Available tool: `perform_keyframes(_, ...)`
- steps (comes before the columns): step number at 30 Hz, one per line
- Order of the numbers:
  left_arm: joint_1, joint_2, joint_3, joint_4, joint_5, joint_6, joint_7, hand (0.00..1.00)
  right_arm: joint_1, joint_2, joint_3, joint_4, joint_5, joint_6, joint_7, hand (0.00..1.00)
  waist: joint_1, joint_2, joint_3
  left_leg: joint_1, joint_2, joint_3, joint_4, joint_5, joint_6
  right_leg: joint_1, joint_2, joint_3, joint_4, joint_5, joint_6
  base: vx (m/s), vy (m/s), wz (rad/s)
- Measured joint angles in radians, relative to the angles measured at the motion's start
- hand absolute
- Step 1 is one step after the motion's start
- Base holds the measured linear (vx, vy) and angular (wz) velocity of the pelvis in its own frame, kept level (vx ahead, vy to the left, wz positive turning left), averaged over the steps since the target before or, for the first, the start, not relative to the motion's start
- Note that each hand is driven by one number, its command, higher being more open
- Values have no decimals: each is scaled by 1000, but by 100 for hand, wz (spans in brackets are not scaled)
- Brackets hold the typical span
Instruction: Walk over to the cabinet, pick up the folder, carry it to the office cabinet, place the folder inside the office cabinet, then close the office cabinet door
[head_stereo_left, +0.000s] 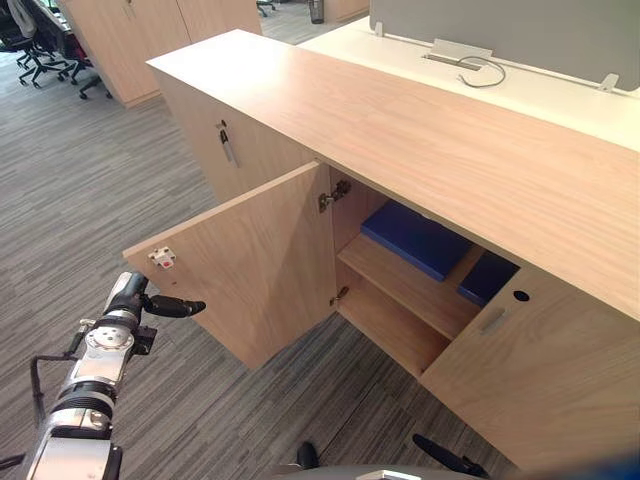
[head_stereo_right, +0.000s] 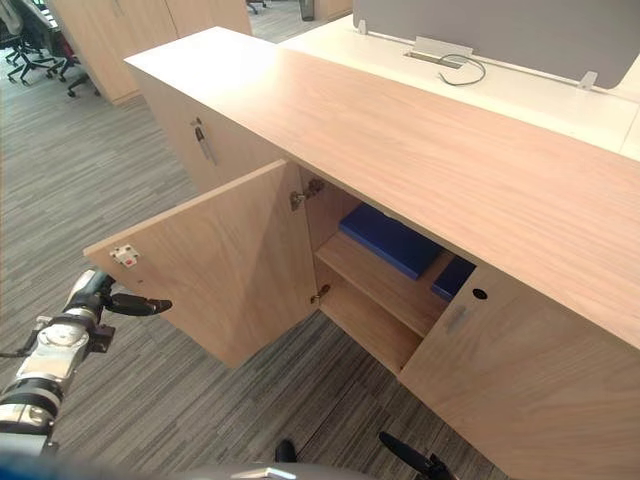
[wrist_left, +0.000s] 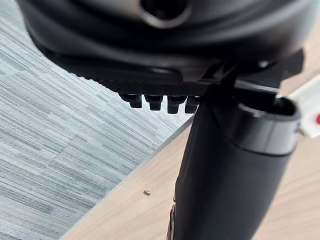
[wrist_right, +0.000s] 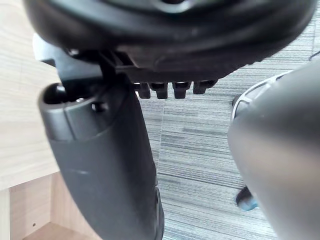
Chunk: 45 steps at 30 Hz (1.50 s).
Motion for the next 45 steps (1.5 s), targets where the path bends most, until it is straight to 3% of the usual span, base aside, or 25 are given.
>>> perform_keyframes(5,-17,46,-86,-1,41,-9,-16,100,0,0,0,2,-1,0,6,100,0,-6,-4,-9,0,3,-4,10,-10,-7,-2,-2,-8,2,3,-53,-15,-4)
perform_keyframes(7,-20,70,-139,-40,74,-7,-15,100,0,-2,0,3,-1,-1,9,100,0,-6,-4,-23,-1,-3,-5,21,0,-15,-2,-10,-12,1,4,-112,-18,9)
perform_keyframes(9,3,102,-188,-136,102,-1,-15,100,2,-5,8,4,-3,-1,12,100,6,-6,-4,-44,-4,-11,-5,31,10,-26,-2,-21,-19,0,5,-110,-4,16)
perform_keyframes(13,150,153,-290,-469,136,1,-14,100,4,-30,21,23,-32,0,18,100,23,-5,-3,-86,-29,-30,-6,44,27,-40,-16,-28,-48,-14,26,-127,23,19)
perform_keyframes(15,179,151,-381,-578,270,-25,-5,100,5,-47,58,31,-41,0,18,100,27,-5,-2,-96,-46,-29,-6,44,33,-36,-32,-29,-61,-30,38,-157,31,27)
perform_keyframes(17,179,136,-492,-660,389,-66,14,100,-1,-53,92,31,-41,-2,13,100,23,-8,-1,-120,-71,-24,-6,46,35,-44,-51,-31,-79,-69,47,-165,16,32)
perform_keyframes(18,179,83,-552,-698,483,-108,35,100,-9,-61,92,42,-41,-5,3,100,9,-5,-12,-152,-76,-3,-5,23,15,-71,-57,-36,-95,-56,34,-190,45,27)
perform_keyframes(19,176,27,-610,-741,559,-149,59,100,-16,-57,107,41,-41,-10,-7,100,2,-21,-13,-203,-71,30,148,9,98,-93,-82,-36,-110,-43,31,-166,47,11)
perform_keyframes(20,175,-3,-642,-759,586,-166,72,100,-18,-55,125,41,-41,-13,-11,100,1,-26,-14,-211,-64,30,217,-16,114,-102,-89,-27,-117,-36,21,-61,68,-27)
perform_keyframes(21,160,-71,-690,-779,628,-200,99,100,-27,-52,150,40,-42,-22,-22,100,-9,-24,-15,-185,-50,25,203,-68,82,-109,-84,-7,-136,-20,18,58,106,-60)
perform_keyframes(23,142,-95,-747,-830,692,-308,117,100,-39,-44,200,39,-41,-29,-38,100,-33,-41,-14,-113,-68,52,52,-33,93,-125,-88,29,-140,15,11,82,139,-68)
perform_keyframes(25,131,-96,-837,-903,778,-437,144,100,-45,-34,245,38,-41,-42,-51,100,-65,-68,-24,-82,-82,89,0,-16,98,-141,-95,55,-147,46,29,70,109,-61)
perform_keyframes(28,161,-97,-856,-930,826,-502,194,100,-49,-38,257,38,-40,-46,-66,100,-76,-60,-25,-65,-83,113,-5,-28,96,-136,-98,58,-153,58,35,38,29,-27)
perform_keyframes(32,190,-117,-807,-877,866,-475,242,100,-54,-51,316,32,-41,-48,-85,100,-82,-40,-29,-59,-70,119,-5,-30,82,-124,-81,63,-176,58,35,-1,-77,-5)
perform_keyframes(34,240,-143,-751,-843,867,-469,256,100,-56,-51,340,20,-43,-49,-86,100,-84,-44,-21,-41,-61,142,-6,-33,76,-116,-74,86,-183,57,35,3,-85,-39)
perform_keyframes(36,312,-222,-664,-772,860,-451,270,100,-62,-51,372,15,-43,-49,-92,100,-88,-45,-18,-26,-45,182,-5,-44,61,-121,-67,106,-184,60,30,10,-73,-62)
perform_keyframes(37,360,-317,-575,-695,857,-439,270,100,-71,-52,381,18,-44,-48,-95,100,-87,-37,-16,-22,-23,214,-5,-48,54,-140,-56,65,-169,77,6,2,-114,-108)
perform_keyframes(38,413,-434,-466,-611,767,-409,267,100,-86,-47,392,18,-52,-47,-96,100,-73,-19,-23,-29,19,274,-5,-52,39,-195,-35,-64,-123,99,-44,-1,-137,-131)
perform_keyframes(39,430,-485,-404,-563,715,-398,268,100,-90,-42,401,14,-60,-47,-96,100,-68,-18,-23,-28,35,306,-5,-55,35,-214,-32,-144,-99,95,-84,-10,-173,-158)
perform_keyframes(40,430,-591,-287,-459,578,-357,257,100,-86,-28,401,-7,-78,-45,-97,100,-62,-30,-14,-11,51,364,-5,-59,30,-225,-45,-283,-48,73,-120,6,-134,-119)
perform_keyframes(41,420,-629,-240,-406,464,-326,243,100,-80,-23,401,-13,-79,-45,-98,100,-64,-34,-12,3,56,389,-2,-60,28,-227,-46,-314,-32,72,-118,11,-119,-132)
perform_keyframes(43,356,-661,-82,-171,19,-220,177,100,-61,-11,379,-41,-77,-40,-93,100,-82,-46,-7,67,62,475,1,-69,9,-204,-23,-250,-52,67,-95,-3,-52,-109)
perform_keyframes(45,316,-666,32,-19,-141,-177,165,100,-51,-6,348,-49,-76,-41,-84,100,-92,-52,-6,80,66,515,1,-73,-5,-192,-1,-223,-106,74,-62,-20,-50,-70)
